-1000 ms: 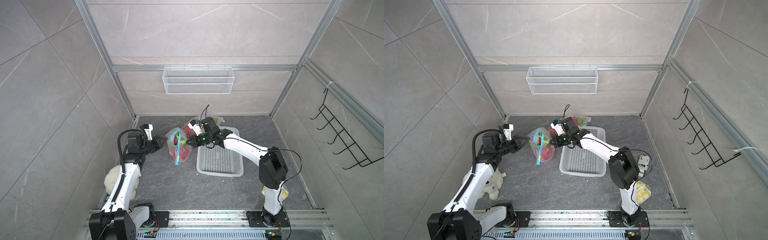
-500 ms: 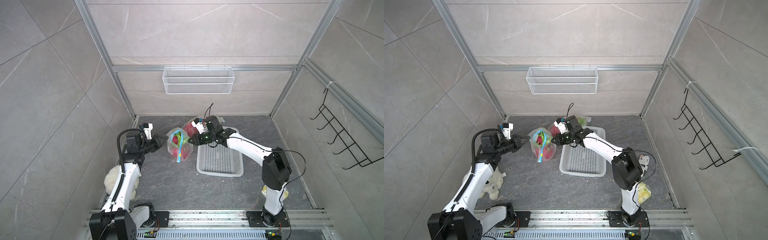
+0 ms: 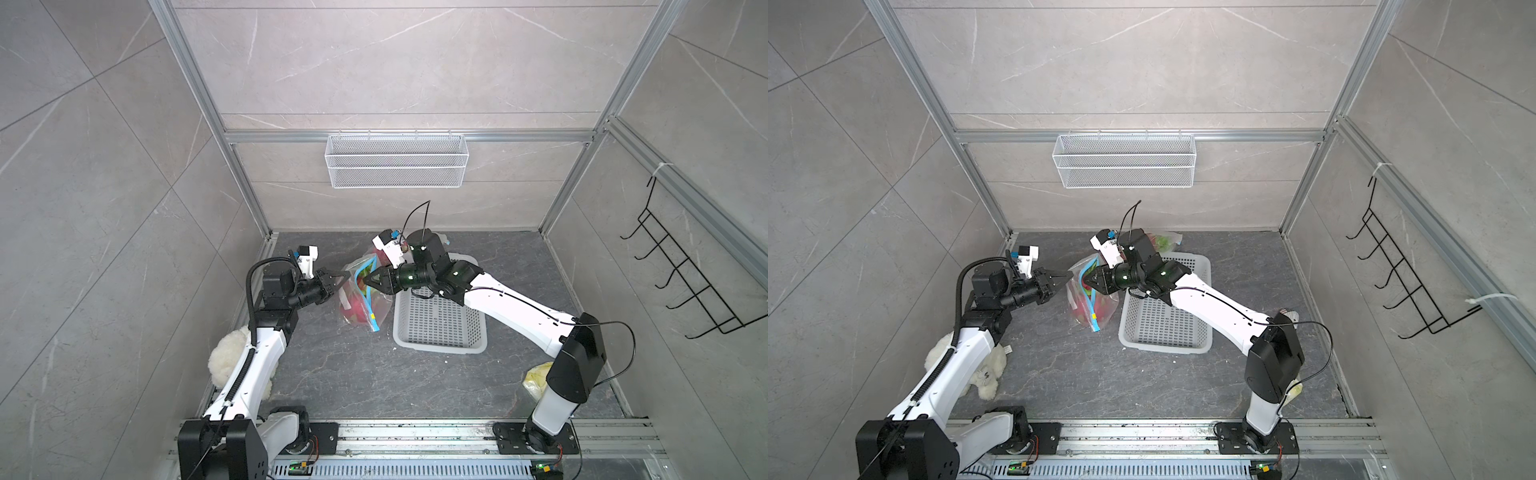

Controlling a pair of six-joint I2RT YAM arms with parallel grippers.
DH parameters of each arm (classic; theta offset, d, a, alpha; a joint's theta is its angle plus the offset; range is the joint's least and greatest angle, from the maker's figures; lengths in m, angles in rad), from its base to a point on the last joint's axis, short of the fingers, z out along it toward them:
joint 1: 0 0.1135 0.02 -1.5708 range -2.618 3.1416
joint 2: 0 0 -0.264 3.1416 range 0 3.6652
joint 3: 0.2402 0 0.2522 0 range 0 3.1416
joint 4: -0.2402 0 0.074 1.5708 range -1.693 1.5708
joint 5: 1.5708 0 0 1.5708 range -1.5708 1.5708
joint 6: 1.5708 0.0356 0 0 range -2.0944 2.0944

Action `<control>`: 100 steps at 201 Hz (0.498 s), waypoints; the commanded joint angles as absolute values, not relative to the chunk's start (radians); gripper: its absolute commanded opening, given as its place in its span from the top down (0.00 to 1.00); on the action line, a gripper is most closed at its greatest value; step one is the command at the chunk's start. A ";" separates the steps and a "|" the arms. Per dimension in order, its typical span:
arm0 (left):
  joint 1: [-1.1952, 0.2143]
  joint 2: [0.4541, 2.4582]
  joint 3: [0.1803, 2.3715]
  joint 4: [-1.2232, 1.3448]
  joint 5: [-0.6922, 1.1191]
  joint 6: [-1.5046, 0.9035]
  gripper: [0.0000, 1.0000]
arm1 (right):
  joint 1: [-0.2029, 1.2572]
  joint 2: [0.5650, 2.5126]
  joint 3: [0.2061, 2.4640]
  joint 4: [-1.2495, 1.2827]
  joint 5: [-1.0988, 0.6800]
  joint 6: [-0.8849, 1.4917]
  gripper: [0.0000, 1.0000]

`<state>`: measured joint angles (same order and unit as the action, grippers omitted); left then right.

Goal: Open the zip-top bag and take out the dragon fruit
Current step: Open the zipper of the food storage bag at the center of the board, then pick up the dragon fruit from the zipper food storage bag.

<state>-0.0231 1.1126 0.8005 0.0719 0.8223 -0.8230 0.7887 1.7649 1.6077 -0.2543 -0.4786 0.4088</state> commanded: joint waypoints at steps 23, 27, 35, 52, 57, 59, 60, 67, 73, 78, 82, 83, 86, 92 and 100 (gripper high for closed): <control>-0.031 1.103 0.780 0.225 0.860 -0.895 1.00 | 0.797 1.874 1.659 -0.247 -0.397 0.432 0.92; -0.033 1.099 0.778 0.225 0.860 -0.896 1.00 | 0.797 1.881 1.663 -0.247 -0.382 0.434 0.93; -0.032 1.095 0.771 0.225 0.857 -0.896 1.00 | 0.798 1.899 1.677 -0.251 -0.361 0.434 0.94; -0.036 1.087 0.762 0.227 0.845 -0.899 1.00 | 0.798 1.941 1.712 -0.251 -0.341 0.448 0.95; -0.036 1.088 0.761 0.227 0.840 -0.900 1.00 | 0.799 1.957 1.727 -0.263 -0.335 0.451 0.95; -0.037 1.088 0.761 0.227 0.840 -0.900 1.00 | 0.799 1.961 1.732 -0.267 -0.331 0.452 0.95; -0.037 1.088 0.761 0.227 0.840 -0.900 1.00 | 0.799 1.963 1.734 -0.269 -0.328 0.451 0.95; -0.038 1.089 0.759 0.227 0.836 -0.902 1.00 | 0.799 1.977 1.744 -0.274 -0.301 0.452 0.95; -0.041 1.091 0.759 0.232 0.834 -0.903 1.00 | 0.799 1.985 1.746 -0.277 -0.272 0.453 0.95; -0.043 1.092 0.758 0.233 0.833 -0.904 1.00 | 0.799 1.989 1.750 -0.283 -0.246 0.450 0.95; -0.045 1.094 0.759 0.233 0.834 -0.904 1.00 | 0.798 1.991 1.751 -0.288 -0.225 0.447 0.94; -0.046 1.094 0.760 0.234 0.833 -0.905 1.00 | 0.799 1.991 1.752 -0.290 -0.220 0.445 0.94; -0.047 1.095 0.760 0.235 0.833 -0.904 1.00 | 0.798 1.991 1.753 -0.295 -0.200 0.443 0.94; -0.051 1.097 0.762 0.234 0.831 -0.904 1.00 | 0.799 1.993 1.757 -0.307 -0.171 0.439 0.93; -0.056 1.098 0.763 0.234 0.828 -0.904 1.00 | 0.799 1.997 1.770 -0.339 -0.129 0.428 0.92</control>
